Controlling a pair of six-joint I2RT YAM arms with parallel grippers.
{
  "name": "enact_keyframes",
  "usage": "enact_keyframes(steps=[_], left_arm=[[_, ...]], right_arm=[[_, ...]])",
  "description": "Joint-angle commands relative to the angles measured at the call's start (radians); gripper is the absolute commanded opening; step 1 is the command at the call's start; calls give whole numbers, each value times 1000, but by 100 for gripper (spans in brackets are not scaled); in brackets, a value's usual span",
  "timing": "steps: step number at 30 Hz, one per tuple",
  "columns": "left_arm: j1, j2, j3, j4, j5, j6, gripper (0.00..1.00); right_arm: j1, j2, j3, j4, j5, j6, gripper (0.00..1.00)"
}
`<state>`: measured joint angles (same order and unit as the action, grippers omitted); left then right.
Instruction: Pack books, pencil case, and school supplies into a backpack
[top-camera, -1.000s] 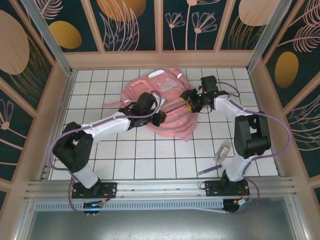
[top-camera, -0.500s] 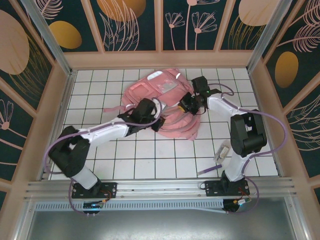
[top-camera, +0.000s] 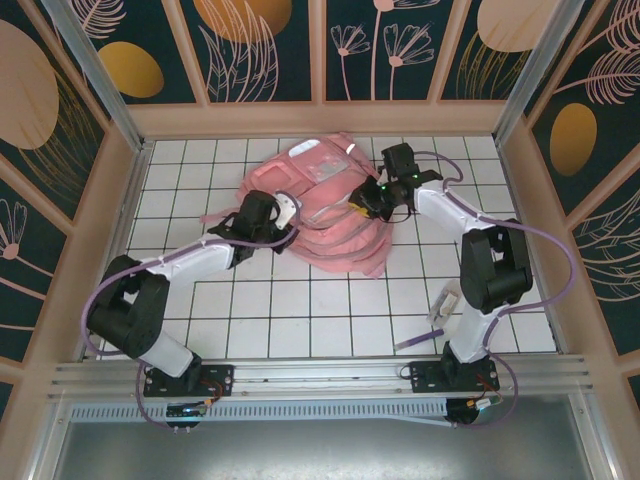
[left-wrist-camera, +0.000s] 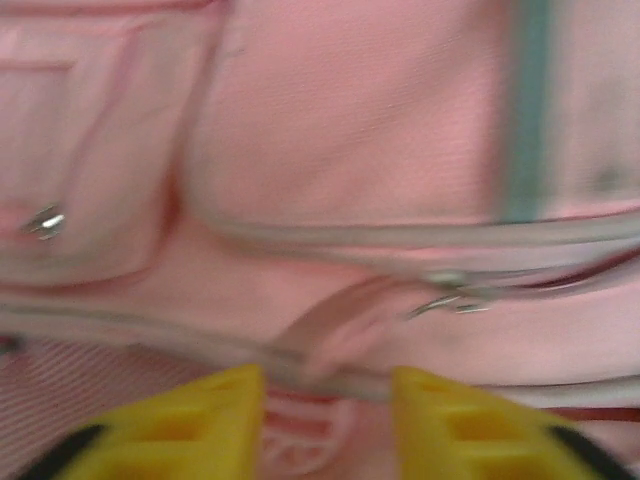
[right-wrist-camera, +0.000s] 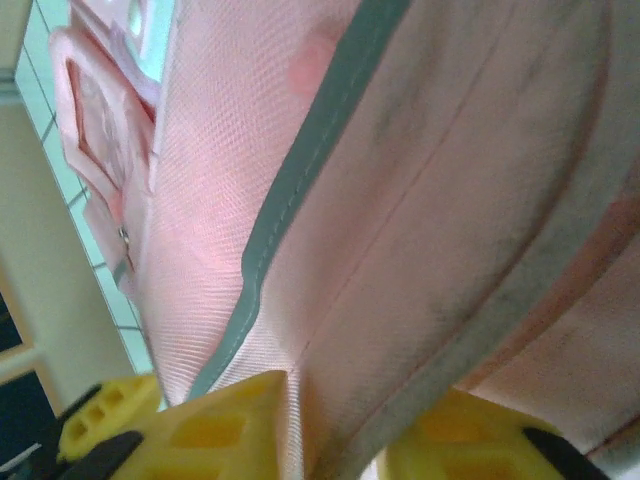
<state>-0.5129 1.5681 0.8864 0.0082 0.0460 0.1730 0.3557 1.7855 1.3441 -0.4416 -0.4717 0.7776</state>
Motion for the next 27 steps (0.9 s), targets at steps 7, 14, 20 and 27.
enact_keyframes(steps=[7, 14, 20, 27], left_arm=[[-50, -50, 79, -42, 151, 269, 78], [-157, 155, 276, -9, 46, 265, 80], [-172, 258, 340, -72, 152, 347, 81], [-220, 273, 344, -69, 197, 320, 86]], right_arm=[[-49, -177, -7, -85, 524, -215, 49], [-169, -288, -85, -204, 832, -108, 98], [-359, -302, -249, -356, 660, 67, 99], [-480, -329, -416, -270, 493, 25, 99]])
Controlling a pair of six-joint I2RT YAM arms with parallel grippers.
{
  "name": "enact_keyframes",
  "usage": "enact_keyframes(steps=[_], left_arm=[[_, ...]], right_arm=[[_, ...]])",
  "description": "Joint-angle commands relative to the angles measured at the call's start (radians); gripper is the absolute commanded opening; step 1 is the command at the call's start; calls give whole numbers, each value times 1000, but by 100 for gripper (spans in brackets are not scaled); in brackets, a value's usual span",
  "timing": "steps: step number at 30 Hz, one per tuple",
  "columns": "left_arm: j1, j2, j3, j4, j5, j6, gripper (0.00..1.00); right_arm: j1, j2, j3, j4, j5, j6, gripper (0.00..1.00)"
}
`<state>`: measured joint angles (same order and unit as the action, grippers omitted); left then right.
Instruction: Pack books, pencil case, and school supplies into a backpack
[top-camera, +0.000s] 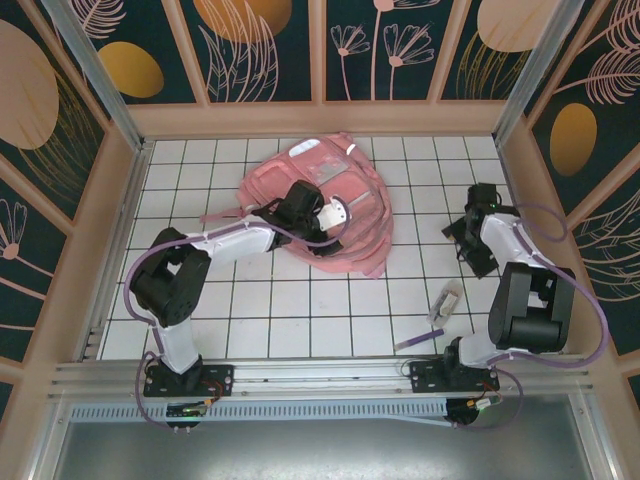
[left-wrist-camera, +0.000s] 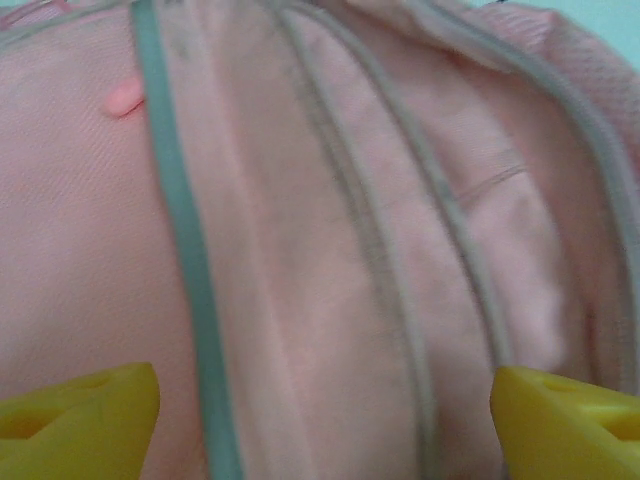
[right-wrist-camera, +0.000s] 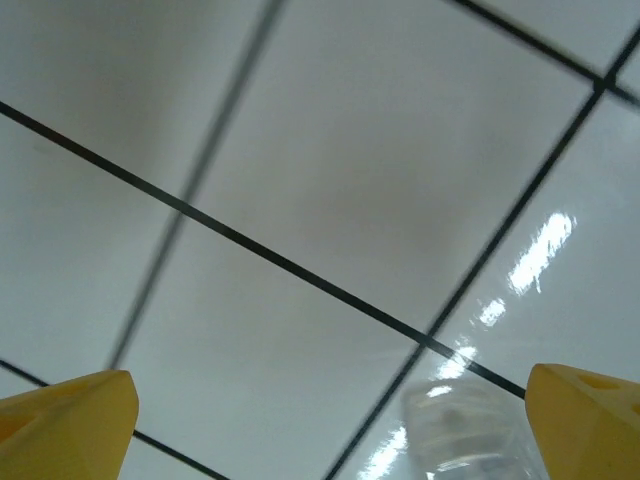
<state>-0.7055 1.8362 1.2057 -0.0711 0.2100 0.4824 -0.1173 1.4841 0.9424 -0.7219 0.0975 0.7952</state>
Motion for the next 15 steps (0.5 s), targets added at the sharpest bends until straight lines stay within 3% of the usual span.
enact_keyframes(steps=[1, 3, 5, 7, 8, 10, 11, 15], left_arm=[[-36, 14, 16, 49, -37, -4, 85], [-39, 45, 31, 71, -145, -27, 82], [-40, 74, 62, 74, -278, -53, 67], [-39, 78, 89, 73, -349, -61, 40], [-38, 72, 99, 65, -349, -52, 32], [-35, 65, 132, 32, -328, -60, 5], [-31, 67, 150, 18, -328, -75, 0], [-18, 44, 173, 21, -318, -137, 0]], right_arm=[[-9, -32, -18, 20, -76, 1, 99], [-10, -37, -16, 15, -56, 1, 99], [-15, -46, -16, 10, -50, -5, 99], [-22, -56, -16, -12, -36, -17, 99], [-24, -63, -14, -29, -23, -18, 99], [-27, -78, -13, -76, 20, -21, 99], [-28, -87, -19, -100, 44, -9, 99], [-28, -165, -143, -101, -8, -11, 99]])
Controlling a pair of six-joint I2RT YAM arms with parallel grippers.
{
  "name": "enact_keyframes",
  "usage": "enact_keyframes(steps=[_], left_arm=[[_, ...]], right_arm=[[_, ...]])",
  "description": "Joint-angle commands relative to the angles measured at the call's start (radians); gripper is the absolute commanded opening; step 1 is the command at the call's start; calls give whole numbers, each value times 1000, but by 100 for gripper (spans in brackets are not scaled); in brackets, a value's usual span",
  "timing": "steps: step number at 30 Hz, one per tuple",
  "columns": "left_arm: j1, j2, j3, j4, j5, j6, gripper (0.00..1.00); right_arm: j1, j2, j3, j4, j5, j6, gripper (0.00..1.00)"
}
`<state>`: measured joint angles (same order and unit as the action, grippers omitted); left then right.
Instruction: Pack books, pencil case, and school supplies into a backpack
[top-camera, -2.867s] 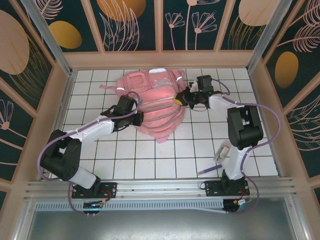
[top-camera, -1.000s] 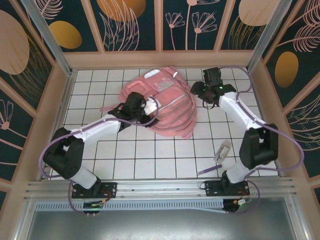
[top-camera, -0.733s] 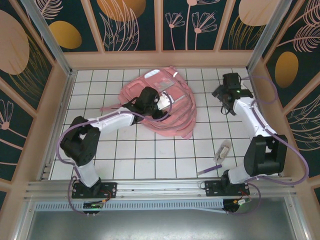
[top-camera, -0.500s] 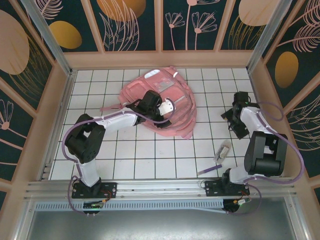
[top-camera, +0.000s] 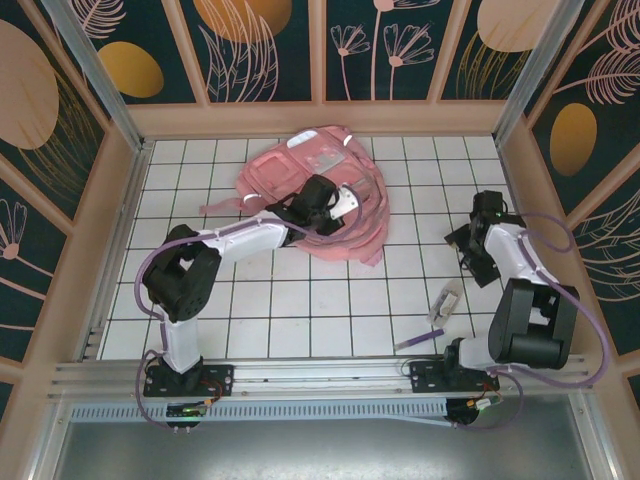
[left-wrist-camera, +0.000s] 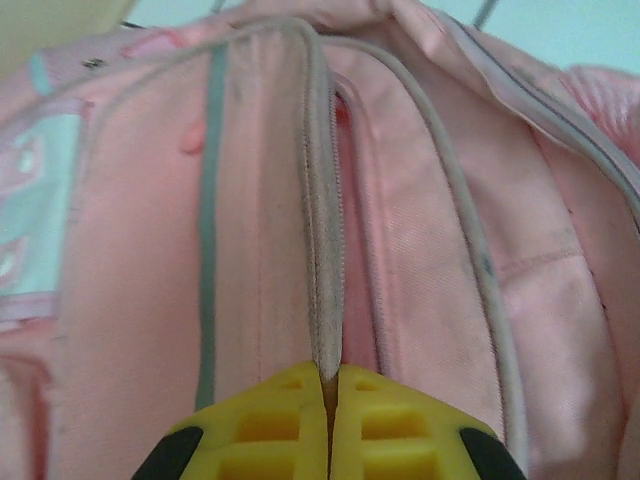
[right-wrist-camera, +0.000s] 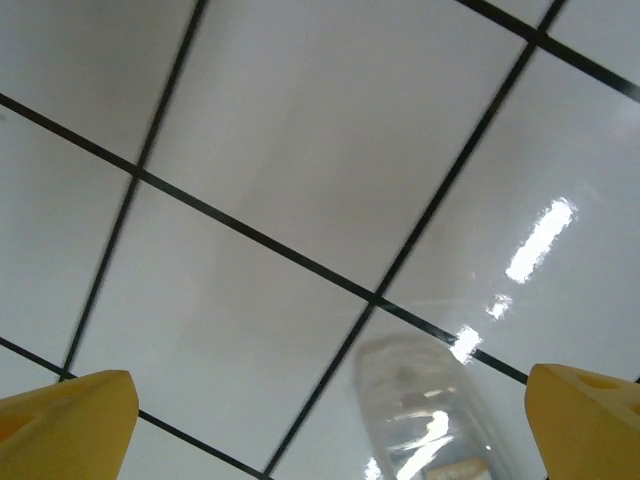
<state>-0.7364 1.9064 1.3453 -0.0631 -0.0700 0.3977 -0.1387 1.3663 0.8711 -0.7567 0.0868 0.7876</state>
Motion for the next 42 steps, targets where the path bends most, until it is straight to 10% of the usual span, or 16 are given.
enact_keyframes(steps=[1, 6, 21, 42], left_arm=[[20, -38, 35, 18, -11, -74, 0], [40, -89, 36, 39, 75, -167, 0], [84, -164, -18, 152, 187, -325, 0], [84, -144, 3, 140, 295, -355, 0]], right_arm=[[-7, -65, -110, -47, -29, -12, 99], [-1, -89, -218, 88, -201, -78, 95], [84, 3, -212, 178, -186, -143, 42], [283, 106, 204, 302, -502, 183, 43]])
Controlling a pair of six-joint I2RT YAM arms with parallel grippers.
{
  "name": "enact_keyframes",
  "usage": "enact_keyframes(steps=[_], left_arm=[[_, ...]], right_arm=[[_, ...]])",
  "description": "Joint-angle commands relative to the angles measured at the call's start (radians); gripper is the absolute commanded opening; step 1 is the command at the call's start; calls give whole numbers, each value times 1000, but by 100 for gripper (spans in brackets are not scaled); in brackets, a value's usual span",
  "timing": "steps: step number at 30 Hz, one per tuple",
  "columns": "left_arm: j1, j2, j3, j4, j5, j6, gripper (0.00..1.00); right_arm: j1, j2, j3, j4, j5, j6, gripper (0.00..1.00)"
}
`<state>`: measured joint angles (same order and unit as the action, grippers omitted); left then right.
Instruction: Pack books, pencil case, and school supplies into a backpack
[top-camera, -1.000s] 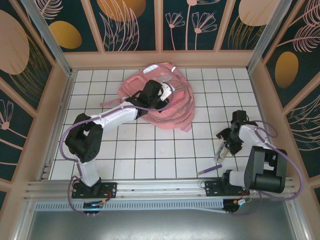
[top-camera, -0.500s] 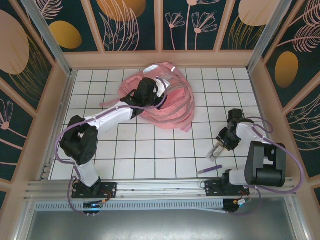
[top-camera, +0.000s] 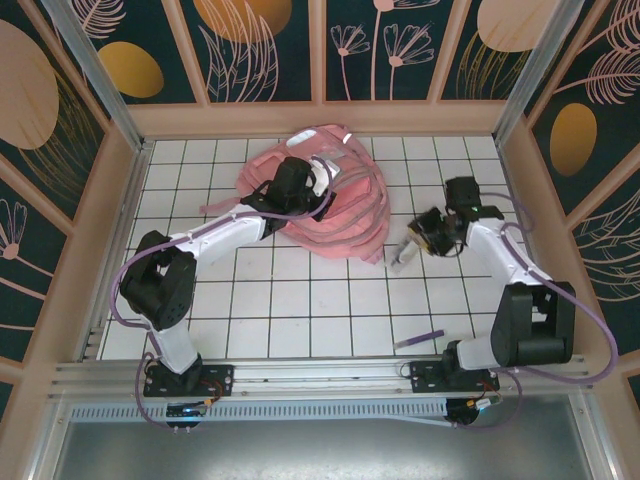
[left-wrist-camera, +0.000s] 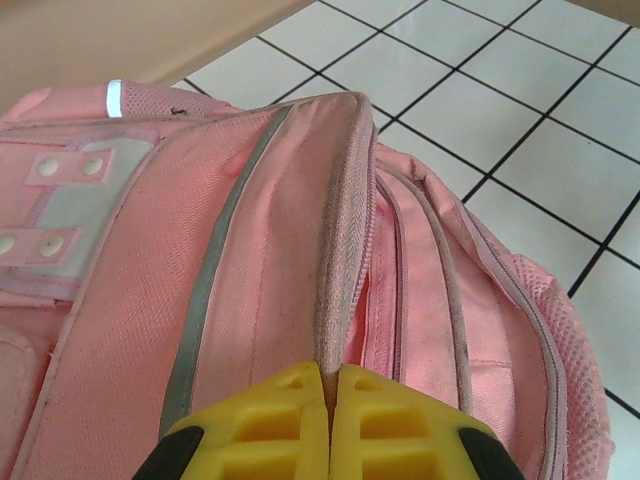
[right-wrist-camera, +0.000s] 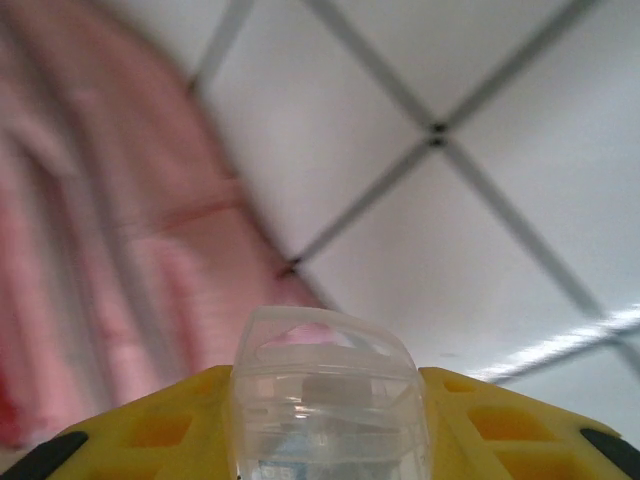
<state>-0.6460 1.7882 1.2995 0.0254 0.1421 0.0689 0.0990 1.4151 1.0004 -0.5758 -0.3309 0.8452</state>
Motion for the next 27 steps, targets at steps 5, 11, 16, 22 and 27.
enact_keyframes(steps=[5, 11, 16, 22, 27], left_arm=[[-7, -25, 81, 56, 103, -34, 0], [-7, -8, 124, 61, 125, -60, 0], [-6, 5, 130, 72, 115, -81, 0], [-7, 15, 133, 84, 111, -100, 0], [-6, 17, 128, 85, 111, -100, 0]], right_arm=[[122, 236, 202, 317, -118, 292, 43], [188, 422, 356, 437, -84, 397, 43], [187, 494, 405, 443, -147, 439, 78], [167, 343, 259, 385, -86, 367, 76], [156, 199, 123, 385, -120, 295, 52]])
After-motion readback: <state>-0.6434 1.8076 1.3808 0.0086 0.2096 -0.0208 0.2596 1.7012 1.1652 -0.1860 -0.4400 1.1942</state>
